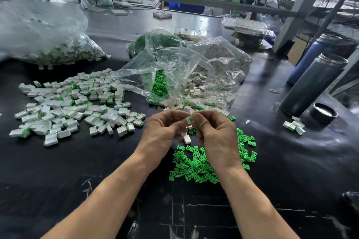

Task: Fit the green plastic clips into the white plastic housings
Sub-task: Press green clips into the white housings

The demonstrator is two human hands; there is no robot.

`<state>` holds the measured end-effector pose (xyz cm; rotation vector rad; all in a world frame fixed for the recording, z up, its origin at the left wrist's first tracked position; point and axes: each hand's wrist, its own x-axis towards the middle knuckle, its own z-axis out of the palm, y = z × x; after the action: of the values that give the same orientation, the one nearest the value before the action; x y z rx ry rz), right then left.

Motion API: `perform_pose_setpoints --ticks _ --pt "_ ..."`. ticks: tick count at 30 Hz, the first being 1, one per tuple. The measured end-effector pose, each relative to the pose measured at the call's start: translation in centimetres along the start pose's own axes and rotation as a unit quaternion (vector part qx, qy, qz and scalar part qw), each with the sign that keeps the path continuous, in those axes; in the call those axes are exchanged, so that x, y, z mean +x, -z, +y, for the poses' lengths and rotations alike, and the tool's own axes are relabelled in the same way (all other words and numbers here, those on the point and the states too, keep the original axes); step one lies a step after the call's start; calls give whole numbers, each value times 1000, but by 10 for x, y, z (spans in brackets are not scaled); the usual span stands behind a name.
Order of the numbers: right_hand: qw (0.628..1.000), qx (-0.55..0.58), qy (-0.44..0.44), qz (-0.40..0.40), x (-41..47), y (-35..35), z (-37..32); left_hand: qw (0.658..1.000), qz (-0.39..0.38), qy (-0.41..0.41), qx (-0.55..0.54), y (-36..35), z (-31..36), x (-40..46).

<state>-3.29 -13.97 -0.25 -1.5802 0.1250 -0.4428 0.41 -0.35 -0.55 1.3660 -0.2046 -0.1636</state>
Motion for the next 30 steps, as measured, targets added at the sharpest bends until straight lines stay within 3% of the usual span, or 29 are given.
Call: perform_pose_setpoints --ticks 12,22,30 --pt "993 -111 8 35 -2 -2 6 1000 -25 0 -4 2 -2 -3" --pt "985 -170 -3 -22 -1 3 3 997 9 -5 79 5 -4 -3" --pt "977 -213 10 -22 -3 3 1 995 15 -6 103 6 -2 -5"
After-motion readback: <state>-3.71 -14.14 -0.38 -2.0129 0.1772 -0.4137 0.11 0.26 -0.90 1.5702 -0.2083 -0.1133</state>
